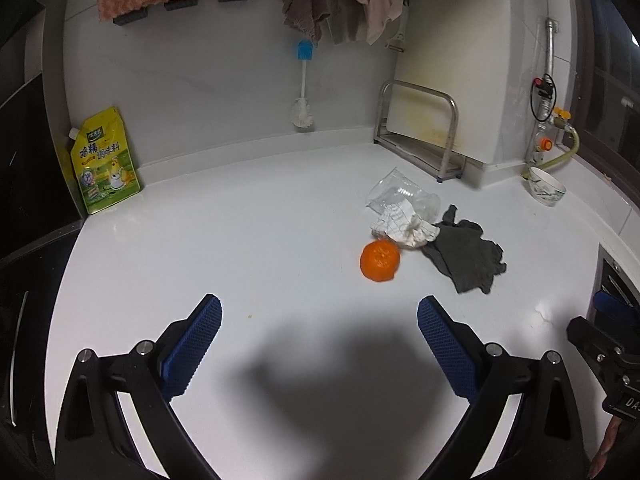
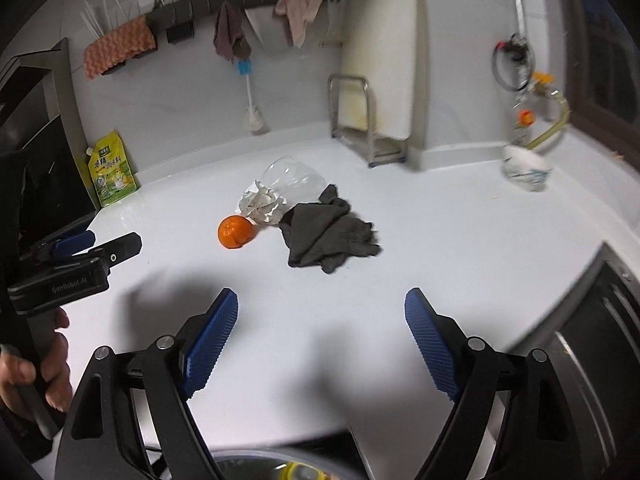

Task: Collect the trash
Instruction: 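Move both tools back toward the grey cloth and the orange, then grasp the grey cloth with the right tool while the left tool grasps the orange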

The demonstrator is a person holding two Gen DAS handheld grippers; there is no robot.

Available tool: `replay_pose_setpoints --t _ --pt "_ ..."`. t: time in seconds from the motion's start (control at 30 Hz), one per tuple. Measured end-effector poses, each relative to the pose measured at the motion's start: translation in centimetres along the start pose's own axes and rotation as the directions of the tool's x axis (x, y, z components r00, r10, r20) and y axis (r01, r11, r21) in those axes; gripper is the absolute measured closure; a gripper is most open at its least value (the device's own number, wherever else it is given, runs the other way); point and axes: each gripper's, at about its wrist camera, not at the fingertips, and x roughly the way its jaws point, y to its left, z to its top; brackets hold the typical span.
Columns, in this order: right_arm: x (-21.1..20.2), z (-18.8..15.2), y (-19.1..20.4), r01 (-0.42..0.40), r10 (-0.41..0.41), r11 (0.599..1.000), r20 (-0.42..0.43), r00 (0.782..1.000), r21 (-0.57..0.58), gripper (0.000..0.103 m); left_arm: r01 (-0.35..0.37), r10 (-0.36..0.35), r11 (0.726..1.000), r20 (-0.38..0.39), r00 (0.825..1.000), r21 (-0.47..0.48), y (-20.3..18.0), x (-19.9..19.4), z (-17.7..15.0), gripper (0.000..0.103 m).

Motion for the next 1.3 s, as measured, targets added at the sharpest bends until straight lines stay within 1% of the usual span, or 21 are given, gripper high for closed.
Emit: replay_pose_setpoints --t 0.1,0.27,0.37,0.5,0.6,0.7,0.83,0.97,1.13,1.17,1.2,1.27,1.3 --pt "3.2 1.3 -0.5 -0.013 0.013 1.000 -0.036 0.999 0.008 0.021 -0.018 0.018 1.000 -0.012 1.000 0.006 -0.3 2.1 0.5 0.006" --pt "7.2 3.0 -0.7 -0.005 0.003 1.000 -0.077 0.997 -0.019 0.021 -0.017 0.017 1.000 -0.055 0.998 0.013 -0.8 5.2 0.8 0.006" --pt "9.3 3.9 -0.8 -0.009 0.005 0.999 -0.098 0.995 -0.042 0.021 -0.015 0.017 1.000 -0.074 0.997 0.017 -1.1 6.5 0.9 0.006" --pt "11.8 4.7 -1.2 -0.017 0.013 0.999 -0.134 0.991 -0.032 0.021 -0.024 0.026 0.999 -0.078 0.997 0.024 -1.3 7.5 1.1 0.006" --pt "12.7 5.1 -1.5 -0.022 0.018 0.999 -0.144 0.989 -0.026 0.021 -0.027 0.030 0.999 -0.086 0.996 0.028 -1.4 8.0 1.2 0.006" --pt "13.8 5.6 -1.4 -0.030 0.026 0.999 -0.157 0.987 -0.026 0.021 -0.017 0.019 1.000 -0.098 0.995 0.026 -1.5 8.4 1.2 0.006" --pt "14.9 6.0 -1.1 -0.011 0.002 0.999 -0.179 0.984 -0.049 0.021 -0.015 0.018 0.999 -0.111 0.994 0.032 -1.8 8.9 1.2 0.006" --pt "15.7 5.9 -0.7 0.038 -0.059 0.994 -0.194 0.979 -0.107 0.021 -0.008 0.011 0.999 -0.115 0.993 0.031 -1.9 9.0 1.3 0.006" --pt "16.3 5.8 -0.9 0.052 -0.073 0.992 -0.188 0.979 -0.114 0.022 -0.009 0.011 1.000 -0.131 0.991 0.019 -1.9 9.5 1.4 0.006" --pt "16.3 5.8 -0.9 0.056 -0.077 0.991 -0.184 0.980 -0.119 0.024 -0.008 0.010 1.000 -0.133 0.991 0.016 -1.9 9.6 1.4 0.006" --pt "16.3 5.7 -0.8 0.060 -0.083 0.990 -0.182 0.980 -0.128 0.035 -0.008 0.009 1.000 -0.135 0.991 0.014 -1.9 9.7 1.4 0.006" --pt "16.1 5.6 -0.5 0.059 -0.086 0.986 -0.178 0.980 -0.154 0.050 -0.005 0.006 1.000 -0.144 0.990 0.009 -1.8 9.9 1.5 0.006" --pt "16.0 5.5 -0.5 0.053 -0.081 0.986 -0.178 0.981 -0.157 0.061 -0.002 0.003 1.000 -0.147 0.989 0.006 -1.8 9.9 1.5 0.006"
